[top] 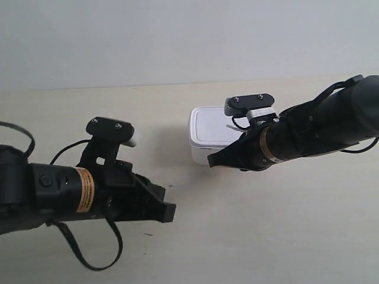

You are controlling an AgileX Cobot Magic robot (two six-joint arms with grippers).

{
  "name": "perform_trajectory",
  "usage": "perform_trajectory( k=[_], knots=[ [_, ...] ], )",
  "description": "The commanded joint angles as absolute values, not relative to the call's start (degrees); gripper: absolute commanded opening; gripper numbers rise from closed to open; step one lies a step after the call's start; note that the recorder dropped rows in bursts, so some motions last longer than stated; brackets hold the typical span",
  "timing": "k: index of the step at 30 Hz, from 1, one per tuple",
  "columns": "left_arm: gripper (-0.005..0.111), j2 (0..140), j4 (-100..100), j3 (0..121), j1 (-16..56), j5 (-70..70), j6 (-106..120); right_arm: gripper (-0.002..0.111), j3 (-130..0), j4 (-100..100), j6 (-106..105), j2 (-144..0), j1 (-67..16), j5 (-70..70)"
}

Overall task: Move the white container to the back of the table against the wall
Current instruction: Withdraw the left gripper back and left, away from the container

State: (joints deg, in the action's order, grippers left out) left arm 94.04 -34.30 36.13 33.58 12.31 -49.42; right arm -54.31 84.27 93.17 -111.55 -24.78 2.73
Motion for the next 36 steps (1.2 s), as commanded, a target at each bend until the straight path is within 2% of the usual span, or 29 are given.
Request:
perform_trajectory(
  k=[1, 13, 36],
  knots=[
    [0.0, 89.5, -33.1, 31.5, 36.3, 15.8, -50.0, 0.0, -56.2, 85.6, 92.5, -112.8, -25.0, 1.1],
    [0.0, 83.2, -32.0, 26.1, 42.4, 15.4, -50.0, 0.0, -61.6, 85.9, 92.5, -116.1, -25.0, -1.7],
    [0.0, 70.3, -30.7, 16.6, 42.4, 16.0, -49.9, 0.0, -69.8, 85.9, 89.7, -121.4, -24.9, -8.5]
  ],
)
